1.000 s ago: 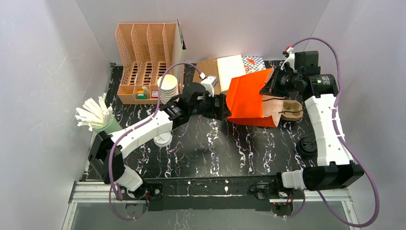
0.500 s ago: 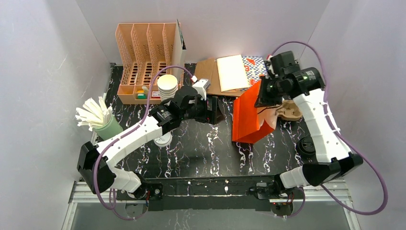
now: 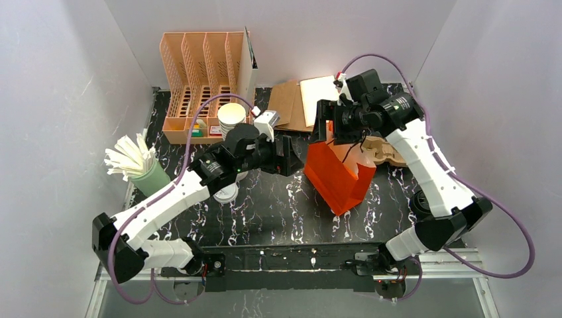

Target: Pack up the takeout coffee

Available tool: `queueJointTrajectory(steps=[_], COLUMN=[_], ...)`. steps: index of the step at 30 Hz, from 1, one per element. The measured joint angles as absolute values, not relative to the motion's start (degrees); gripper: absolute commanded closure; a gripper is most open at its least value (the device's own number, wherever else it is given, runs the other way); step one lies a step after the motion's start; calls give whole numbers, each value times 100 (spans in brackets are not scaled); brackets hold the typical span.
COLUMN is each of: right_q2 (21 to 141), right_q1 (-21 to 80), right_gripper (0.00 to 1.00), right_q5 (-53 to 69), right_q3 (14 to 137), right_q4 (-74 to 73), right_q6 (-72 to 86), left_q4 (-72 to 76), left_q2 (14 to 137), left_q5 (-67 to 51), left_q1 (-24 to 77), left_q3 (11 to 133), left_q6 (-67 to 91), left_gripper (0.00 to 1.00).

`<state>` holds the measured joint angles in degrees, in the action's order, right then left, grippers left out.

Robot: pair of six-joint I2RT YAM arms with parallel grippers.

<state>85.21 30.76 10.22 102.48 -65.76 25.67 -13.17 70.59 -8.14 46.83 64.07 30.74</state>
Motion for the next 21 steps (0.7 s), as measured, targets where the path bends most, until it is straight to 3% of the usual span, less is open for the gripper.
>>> queueJointTrajectory(steps=[11, 14, 21], right_q2=[7937, 7712, 7081], right_q1=[3076, 3076, 3076], right_gripper=[14, 23, 33], right_q5=[1433, 1356, 598], right_q3=[10425, 10455, 10663], right_q4=[-6071, -5959, -5763], right_q6=[2486, 2440, 2401], left_q4=[-775, -561, -419], left_q2=[6823, 6901, 7242], left_q5=[-834, -733, 14], left_q1=[4742, 5009, 6047], left_q3=[6099, 6036, 6202], left_q6=[3909, 4163, 4032], left_gripper=[21, 22, 26])
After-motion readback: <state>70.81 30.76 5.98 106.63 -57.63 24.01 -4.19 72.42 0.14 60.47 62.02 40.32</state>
